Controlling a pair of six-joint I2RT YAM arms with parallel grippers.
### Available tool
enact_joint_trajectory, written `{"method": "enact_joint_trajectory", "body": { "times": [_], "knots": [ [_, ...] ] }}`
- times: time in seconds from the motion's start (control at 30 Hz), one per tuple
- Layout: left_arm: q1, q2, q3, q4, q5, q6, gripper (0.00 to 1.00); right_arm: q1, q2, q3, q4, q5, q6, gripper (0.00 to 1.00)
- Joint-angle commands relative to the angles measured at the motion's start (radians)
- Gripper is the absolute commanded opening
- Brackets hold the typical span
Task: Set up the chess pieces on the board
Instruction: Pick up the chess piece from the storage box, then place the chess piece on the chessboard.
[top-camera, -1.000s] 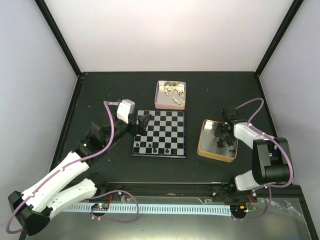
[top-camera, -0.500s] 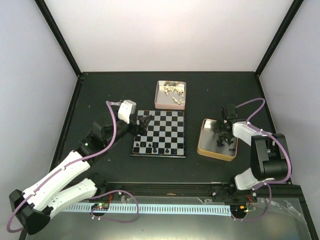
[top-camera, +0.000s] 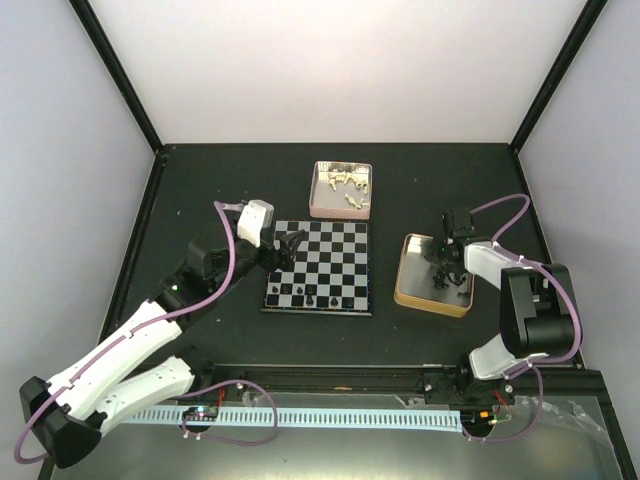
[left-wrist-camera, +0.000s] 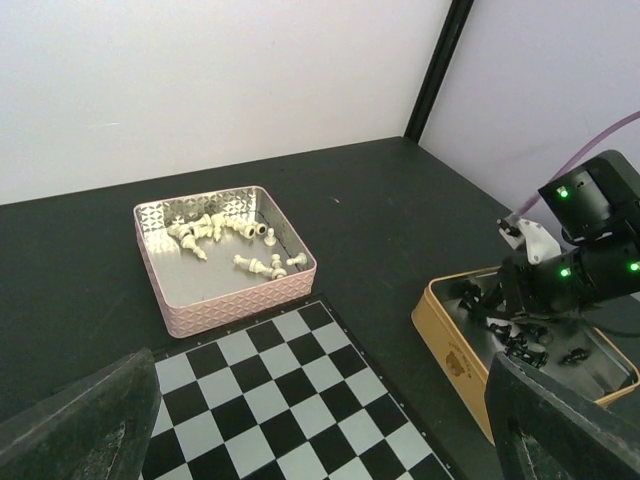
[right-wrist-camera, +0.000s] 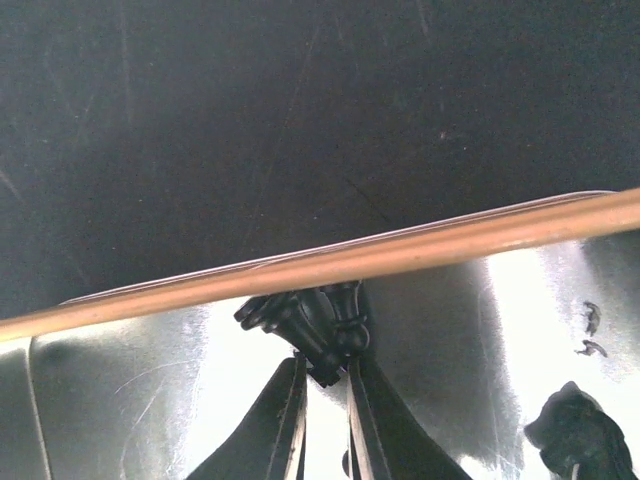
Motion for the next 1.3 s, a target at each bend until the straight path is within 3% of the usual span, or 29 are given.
{"method": "enact_joint_trajectory", "body": {
  "times": [0.0, 0.33, 0.6, 0.77, 1.0, 1.27],
  "knots": [
    [0.008, 0.008, 0.0, 0.032, 0.004, 0.001, 0.91, 0.001, -0.061, 0.003, -0.004, -0.01, -0.011, 0.11],
    [0.008, 0.05, -0.014, 0.064, 0.092, -0.073, 0.91, 0.002, -0.287, -0.07, -0.1, -0.182, -0.046, 0.11],
    [0.006, 0.257, 0.003, 0.2, 0.378, -0.314, 0.87, 0.017, -0.425, -0.183, -0.012, -0.343, -0.114, 0.11],
    [-0.03, 0.556, 0.188, 0.205, 0.592, -0.42, 0.81, 0.03, -0.493, -0.233, 0.033, -0.403, -0.125, 0.11],
    [-0.126, 0.854, 0.468, 0.177, 0.621, -0.468, 0.8, 0.036, -0.587, -0.288, 0.086, -0.447, -0.104, 0.11],
    [-0.148, 1.092, 0.66, 0.168, 0.7, -0.58, 0.74, 0.037, -0.7, -0.324, 0.11, -0.475, -0.082, 0.12]
  ]
}}
